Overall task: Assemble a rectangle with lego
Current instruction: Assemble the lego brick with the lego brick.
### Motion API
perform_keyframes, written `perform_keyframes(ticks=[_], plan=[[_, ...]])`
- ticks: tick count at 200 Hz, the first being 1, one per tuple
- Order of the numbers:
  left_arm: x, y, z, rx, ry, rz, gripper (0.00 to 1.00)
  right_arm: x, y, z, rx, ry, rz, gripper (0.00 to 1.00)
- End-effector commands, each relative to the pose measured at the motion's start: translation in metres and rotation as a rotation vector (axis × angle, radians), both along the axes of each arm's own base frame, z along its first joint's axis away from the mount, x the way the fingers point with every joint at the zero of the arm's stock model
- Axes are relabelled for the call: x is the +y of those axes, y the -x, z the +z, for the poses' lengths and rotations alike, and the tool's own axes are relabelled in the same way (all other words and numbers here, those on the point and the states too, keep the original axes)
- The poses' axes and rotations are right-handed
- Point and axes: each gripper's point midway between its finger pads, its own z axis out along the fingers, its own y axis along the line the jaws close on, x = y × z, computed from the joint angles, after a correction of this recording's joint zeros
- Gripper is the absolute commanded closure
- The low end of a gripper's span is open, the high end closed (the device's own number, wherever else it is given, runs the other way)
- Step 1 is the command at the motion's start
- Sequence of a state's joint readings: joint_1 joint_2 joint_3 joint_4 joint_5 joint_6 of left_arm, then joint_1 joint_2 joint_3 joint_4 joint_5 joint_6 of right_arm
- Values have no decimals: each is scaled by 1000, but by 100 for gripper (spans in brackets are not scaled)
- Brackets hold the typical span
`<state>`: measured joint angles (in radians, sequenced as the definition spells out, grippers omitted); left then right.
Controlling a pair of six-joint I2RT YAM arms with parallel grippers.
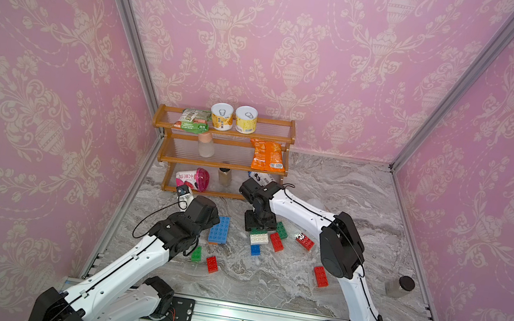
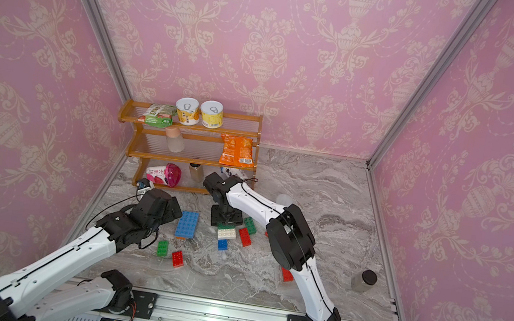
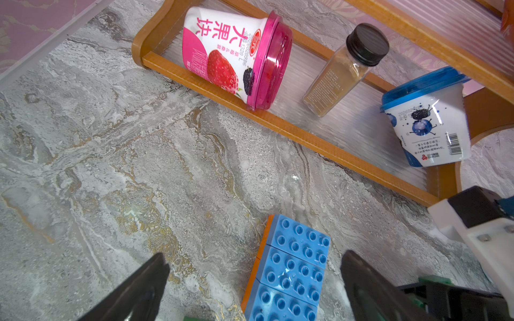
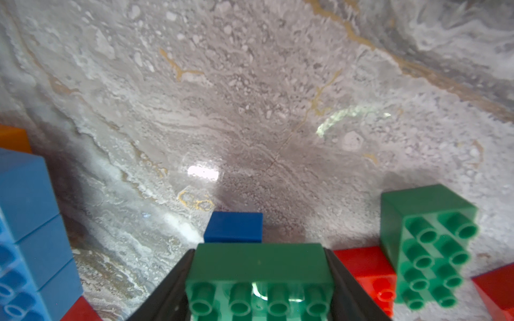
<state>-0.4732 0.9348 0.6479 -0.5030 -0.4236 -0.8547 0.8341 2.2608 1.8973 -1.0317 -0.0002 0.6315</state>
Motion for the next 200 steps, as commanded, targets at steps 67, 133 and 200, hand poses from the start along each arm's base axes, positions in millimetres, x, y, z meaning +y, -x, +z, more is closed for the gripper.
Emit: perform_keyframes(ticks=[67,133,200], plan=[[5,5,-6,23,-22,-2,1,-21,24,-57,130,167,10,80],[5,5,-6,23,-22,-4,1,-20,18,-60,95,141,-11,87],[3,5,-7,28,-17,-10,1,-20,8,-50,31,127,-37,93]])
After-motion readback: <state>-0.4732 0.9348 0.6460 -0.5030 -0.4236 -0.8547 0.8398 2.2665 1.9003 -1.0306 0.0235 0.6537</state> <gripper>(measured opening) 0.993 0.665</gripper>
